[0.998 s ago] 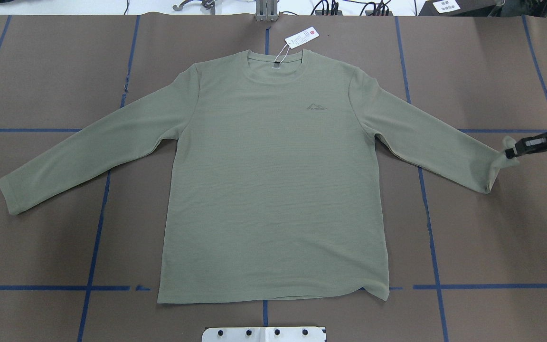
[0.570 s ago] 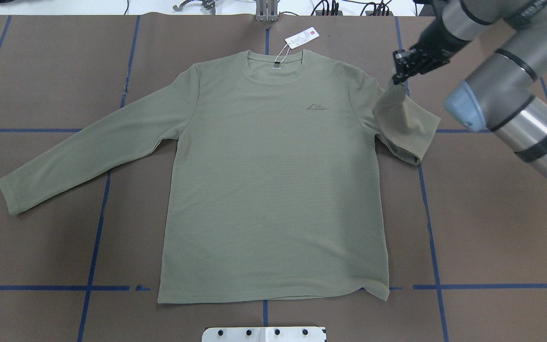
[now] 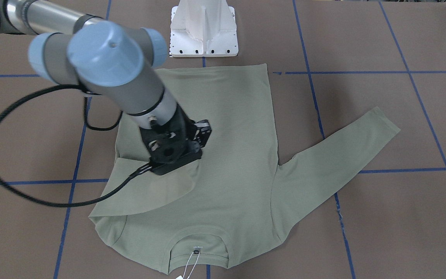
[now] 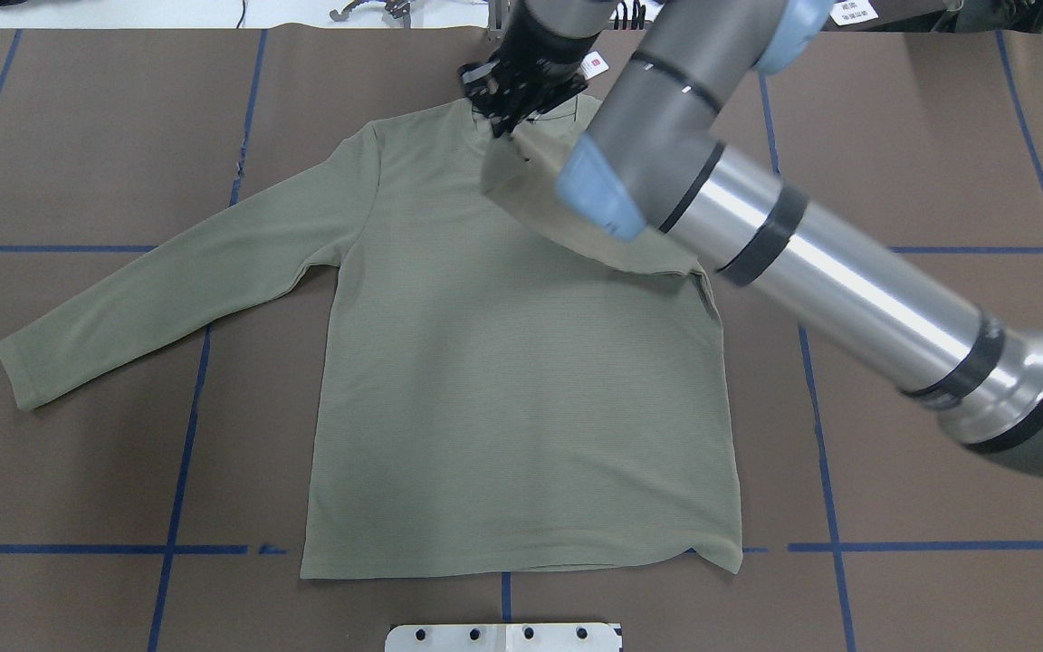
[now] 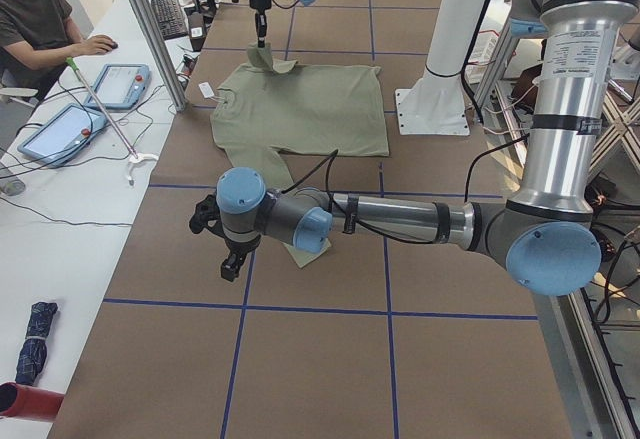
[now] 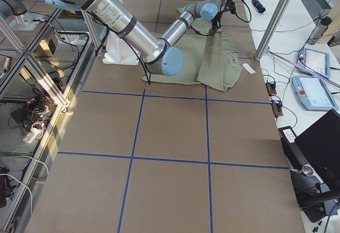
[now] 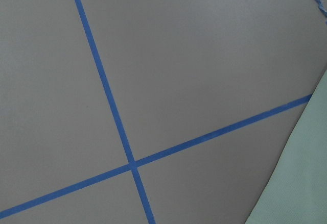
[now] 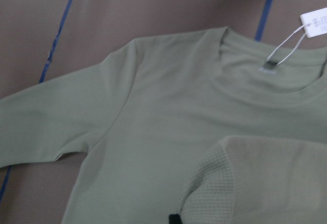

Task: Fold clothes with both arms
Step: 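Lift the sleeve with the right gripper and fold it across the shirt body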

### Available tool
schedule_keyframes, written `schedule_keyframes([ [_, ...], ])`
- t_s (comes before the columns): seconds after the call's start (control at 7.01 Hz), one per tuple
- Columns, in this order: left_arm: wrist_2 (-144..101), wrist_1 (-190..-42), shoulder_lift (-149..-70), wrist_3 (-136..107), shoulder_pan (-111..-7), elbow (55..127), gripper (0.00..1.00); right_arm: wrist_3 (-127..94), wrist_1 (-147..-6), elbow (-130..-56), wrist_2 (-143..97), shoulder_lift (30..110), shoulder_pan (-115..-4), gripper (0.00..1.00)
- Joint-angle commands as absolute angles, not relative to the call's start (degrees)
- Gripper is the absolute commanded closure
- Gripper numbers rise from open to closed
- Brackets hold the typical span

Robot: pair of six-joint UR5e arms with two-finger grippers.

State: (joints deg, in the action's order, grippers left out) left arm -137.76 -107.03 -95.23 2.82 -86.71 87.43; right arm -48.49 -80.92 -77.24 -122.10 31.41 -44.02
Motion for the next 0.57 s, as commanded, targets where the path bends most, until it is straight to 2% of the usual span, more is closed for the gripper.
schedule_keyframes([
  [0.0,-137.72,-110.73,-95.8,2.64,-86.66,83.6,0.0,-53.08,-78.68,-73.68,-102.9,29.97,-30.27,1.0],
  [0.43,-137.72,-111.62,-96.15,2.72,-86.66,82.1,0.0,-53.17,-72.35,-69.44,-102.66,29.71,-30.15,1.0],
])
